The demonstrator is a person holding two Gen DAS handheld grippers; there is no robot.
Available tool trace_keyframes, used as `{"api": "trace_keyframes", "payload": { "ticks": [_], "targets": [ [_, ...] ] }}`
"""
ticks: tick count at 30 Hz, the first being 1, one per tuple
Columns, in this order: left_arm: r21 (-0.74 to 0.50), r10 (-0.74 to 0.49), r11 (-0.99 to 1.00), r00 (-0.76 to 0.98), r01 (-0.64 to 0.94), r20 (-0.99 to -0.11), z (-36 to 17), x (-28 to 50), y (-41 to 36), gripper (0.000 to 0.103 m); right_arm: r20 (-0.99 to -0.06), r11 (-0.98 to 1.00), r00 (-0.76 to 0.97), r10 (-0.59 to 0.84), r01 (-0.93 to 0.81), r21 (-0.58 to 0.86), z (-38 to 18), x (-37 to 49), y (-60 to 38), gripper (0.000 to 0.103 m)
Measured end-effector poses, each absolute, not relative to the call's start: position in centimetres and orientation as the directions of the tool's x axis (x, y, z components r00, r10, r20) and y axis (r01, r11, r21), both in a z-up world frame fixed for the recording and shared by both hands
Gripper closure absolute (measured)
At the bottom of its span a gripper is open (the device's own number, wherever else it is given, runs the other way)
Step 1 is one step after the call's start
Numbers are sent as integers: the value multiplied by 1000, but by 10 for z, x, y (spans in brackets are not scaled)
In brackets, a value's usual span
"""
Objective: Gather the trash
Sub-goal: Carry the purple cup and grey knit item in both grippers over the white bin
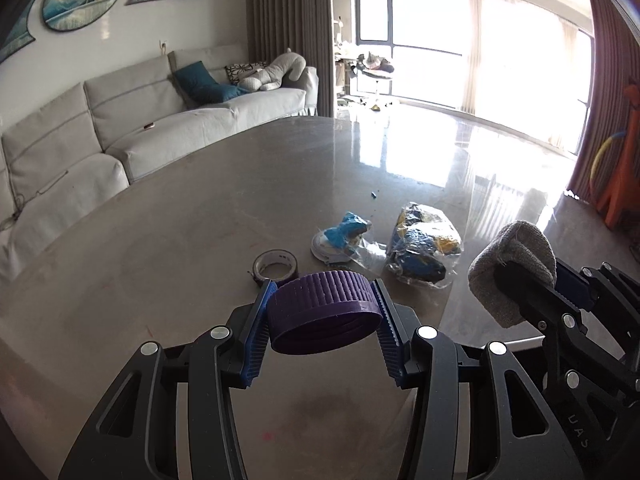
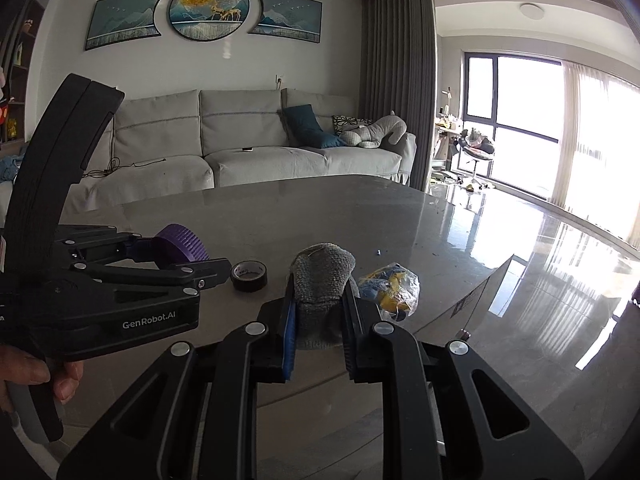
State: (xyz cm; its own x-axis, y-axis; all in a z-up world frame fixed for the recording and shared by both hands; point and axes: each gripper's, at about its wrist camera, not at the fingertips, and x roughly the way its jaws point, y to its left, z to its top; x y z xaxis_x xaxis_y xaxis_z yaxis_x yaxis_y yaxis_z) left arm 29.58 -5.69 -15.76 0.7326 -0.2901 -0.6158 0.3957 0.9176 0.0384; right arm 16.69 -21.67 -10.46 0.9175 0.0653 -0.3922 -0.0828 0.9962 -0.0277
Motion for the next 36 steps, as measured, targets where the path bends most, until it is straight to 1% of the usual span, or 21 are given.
{"api": "trace_keyframes", "payload": {
  "ticks": [10,16,24,31,36],
  "targets": [
    [50,-383,850,679,525,-626,-162,259,-119,56,-395,999,917,-50,38,-38,-109,124,-271,83],
    [37,-436,804,631,594,-642,-170,233,-155,56,-427,992,896,-119,125,-14,-124,88,-306,83],
    [17,-501,714,528,700,-686,-196,188,-209,56,-465,973,859,-213,228,-25,-148,51,-339,82],
    [66,-518,639,492,767,-699,-218,162,-246,55,-507,960,824,-253,280,-24,-169,44,-367,81],
    [87,-500,617,475,782,-724,-235,163,-262,55,-530,957,807,-260,289,-29,-180,43,-376,80]
  ]
}}
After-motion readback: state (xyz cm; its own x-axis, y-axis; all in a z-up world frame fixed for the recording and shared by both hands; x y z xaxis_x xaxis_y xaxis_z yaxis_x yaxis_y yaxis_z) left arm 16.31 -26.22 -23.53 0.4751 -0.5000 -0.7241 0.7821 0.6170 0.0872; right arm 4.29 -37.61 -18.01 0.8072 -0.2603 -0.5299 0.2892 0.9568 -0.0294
